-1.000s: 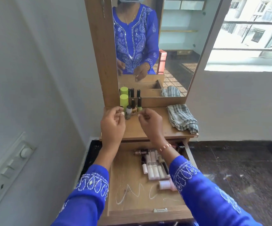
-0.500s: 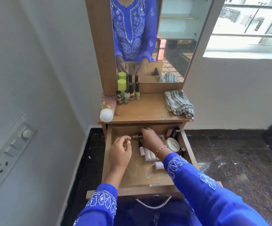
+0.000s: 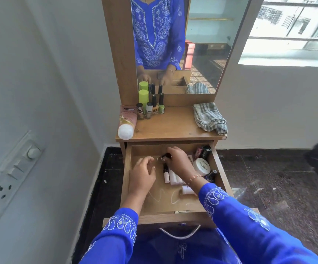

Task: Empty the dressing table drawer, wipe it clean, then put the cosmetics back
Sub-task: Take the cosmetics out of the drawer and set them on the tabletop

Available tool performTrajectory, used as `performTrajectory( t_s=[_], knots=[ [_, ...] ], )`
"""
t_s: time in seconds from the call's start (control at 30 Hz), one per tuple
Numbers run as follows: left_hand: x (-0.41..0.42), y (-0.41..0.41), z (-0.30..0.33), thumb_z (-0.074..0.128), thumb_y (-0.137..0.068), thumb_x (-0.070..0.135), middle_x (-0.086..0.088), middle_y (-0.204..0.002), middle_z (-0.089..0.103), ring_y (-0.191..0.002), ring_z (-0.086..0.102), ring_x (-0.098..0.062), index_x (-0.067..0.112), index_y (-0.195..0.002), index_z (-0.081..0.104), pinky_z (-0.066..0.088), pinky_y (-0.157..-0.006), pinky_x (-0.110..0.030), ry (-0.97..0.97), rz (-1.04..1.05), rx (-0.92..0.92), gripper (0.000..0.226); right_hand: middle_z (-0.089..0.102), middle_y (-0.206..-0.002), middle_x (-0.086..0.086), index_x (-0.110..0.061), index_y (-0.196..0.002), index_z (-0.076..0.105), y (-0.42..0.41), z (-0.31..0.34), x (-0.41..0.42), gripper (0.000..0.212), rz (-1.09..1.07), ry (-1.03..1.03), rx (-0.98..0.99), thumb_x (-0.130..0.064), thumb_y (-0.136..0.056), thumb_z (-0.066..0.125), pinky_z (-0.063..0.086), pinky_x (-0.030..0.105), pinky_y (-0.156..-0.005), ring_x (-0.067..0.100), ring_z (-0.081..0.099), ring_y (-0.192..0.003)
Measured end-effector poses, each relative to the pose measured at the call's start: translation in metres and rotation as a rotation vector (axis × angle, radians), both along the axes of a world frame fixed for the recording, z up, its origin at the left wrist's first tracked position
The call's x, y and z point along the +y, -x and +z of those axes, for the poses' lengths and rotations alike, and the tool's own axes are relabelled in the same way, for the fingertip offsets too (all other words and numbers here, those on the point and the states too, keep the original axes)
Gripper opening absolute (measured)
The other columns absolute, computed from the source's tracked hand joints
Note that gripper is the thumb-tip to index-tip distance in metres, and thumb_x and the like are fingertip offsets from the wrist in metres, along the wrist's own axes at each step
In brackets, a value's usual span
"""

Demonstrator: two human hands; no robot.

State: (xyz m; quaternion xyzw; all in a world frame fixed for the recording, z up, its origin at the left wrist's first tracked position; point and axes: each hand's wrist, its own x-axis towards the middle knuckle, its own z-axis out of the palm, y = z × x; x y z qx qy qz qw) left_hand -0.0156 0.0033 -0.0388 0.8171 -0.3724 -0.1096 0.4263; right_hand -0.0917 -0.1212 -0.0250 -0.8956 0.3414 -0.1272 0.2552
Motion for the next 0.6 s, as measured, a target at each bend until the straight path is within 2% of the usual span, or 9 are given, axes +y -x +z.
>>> performTrajectory(
  t_s=[0.07, 0.13, 0.27, 0.3, 0.33, 0.4, 0.43, 0.5, 0.6],
  knots=[
    [0.0, 0.001, 0.001, 0.06, -0.082, 0.006, -0.003, -0.119, 0.058, -0.109, 0.057, -0.017, 0.009, -0.119, 0.058, 0.039, -0.088, -0.016, -0.02, -0.047, -0.025, 0.037, 0.065, -0.095, 0.011, -0.003, -0.098, 0.062, 0.008, 0.005, 0.012, 0.018, -0.032, -0.076, -0.129, -0.009, -0.082, 0.061, 0.038, 0.02, -0.071, 0.024, 0.059, -0.086],
    [-0.001, 0.003, 0.003, 0.061, -0.082, 0.006, -0.001, -0.124, 0.055, -0.112, 0.055, -0.015, 0.01, -0.122, 0.056, 0.033, -0.087, -0.008, -0.02, -0.108, -0.026, 0.04, 0.063, -0.091, 0.003, -0.007, -0.104, 0.057, 0.016, 0.009, 0.025, 0.023, -0.049, -0.167, -0.196, -0.01, -0.082, 0.063, 0.037, 0.015, -0.067, 0.015, 0.056, -0.077],
    [-0.002, 0.01, 0.006, 0.056, -0.086, 0.003, -0.006, -0.12, 0.057, -0.111, 0.056, -0.019, 0.007, -0.123, 0.056, 0.036, -0.088, -0.012, -0.016, -0.179, 0.012, 0.037, 0.054, -0.071, -0.014, -0.012, -0.1, 0.053, 0.019, 0.009, 0.038, 0.021, -0.083, -0.279, -0.296, -0.011, -0.083, 0.065, 0.04, 0.005, -0.058, -0.004, 0.049, -0.061],
    [-0.002, 0.01, 0.006, 0.056, -0.087, 0.004, -0.008, -0.12, 0.057, -0.111, 0.056, -0.02, 0.007, -0.124, 0.055, 0.036, -0.088, -0.014, -0.029, -0.167, 0.014, 0.037, 0.054, -0.069, -0.014, -0.012, -0.096, 0.054, 0.018, 0.008, 0.039, 0.016, -0.109, -0.313, -0.345, -0.013, -0.084, 0.065, 0.043, 0.006, -0.06, -0.003, 0.051, -0.061],
    [-0.001, 0.01, 0.006, 0.057, -0.087, 0.007, -0.008, -0.12, 0.058, -0.112, 0.055, -0.021, 0.007, -0.125, 0.055, 0.036, -0.088, -0.015, -0.042, -0.147, 0.017, 0.038, 0.057, -0.07, -0.01, -0.014, -0.091, 0.055, 0.017, 0.006, 0.039, 0.01, -0.164, -0.371, -0.406, -0.017, -0.086, 0.063, 0.05, 0.014, -0.064, 0.003, 0.055, -0.062],
    [0.0, 0.01, 0.005, 0.059, -0.087, 0.013, -0.009, -0.124, 0.058, -0.116, 0.054, -0.022, 0.006, -0.127, 0.053, 0.036, -0.093, -0.02, -0.065, -0.084, 0.038, 0.041, 0.062, -0.073, 0.002, -0.02, -0.079, 0.054, 0.017, 0.001, 0.039, 0.012, -0.338, -0.498, -0.504, -0.025, -0.089, 0.059, 0.055, 0.044, -0.072, 0.018, 0.06, -0.067],
    [0.001, 0.009, 0.005, 0.06, -0.087, 0.016, -0.01, -0.126, 0.059, -0.118, 0.054, -0.023, 0.006, -0.127, 0.052, 0.037, -0.094, -0.021, -0.068, -0.044, 0.065, 0.042, 0.062, -0.073, 0.005, -0.021, -0.077, 0.053, 0.018, -0.002, 0.038, 0.015, -0.405, -0.517, -0.506, -0.026, -0.09, 0.057, 0.054, 0.049, -0.072, 0.021, 0.06, -0.068],
    [0.001, 0.007, 0.005, 0.063, -0.086, 0.018, -0.011, -0.124, 0.061, -0.117, 0.055, -0.024, 0.006, -0.127, 0.053, 0.038, -0.091, -0.021, -0.057, 0.029, 0.122, 0.044, 0.062, -0.074, 0.005, -0.015, -0.083, 0.057, 0.022, -0.008, 0.037, 0.011, -0.443, -0.498, -0.386, -0.023, -0.089, 0.058, 0.054, 0.047, -0.076, 0.023, 0.059, -0.071],
    [0.002, 0.005, 0.004, 0.065, -0.084, 0.018, -0.012, -0.117, 0.065, -0.11, 0.059, -0.027, 0.007, -0.122, 0.056, 0.04, -0.085, -0.023, -0.051, 0.074, 0.165, 0.041, 0.066, -0.102, 0.013, -0.005, -0.104, 0.057, 0.026, -0.013, 0.039, 0.021, -0.297, -0.279, 0.004, -0.019, -0.089, 0.057, 0.047, 0.032, -0.082, 0.028, 0.061, -0.096]
  ],
)
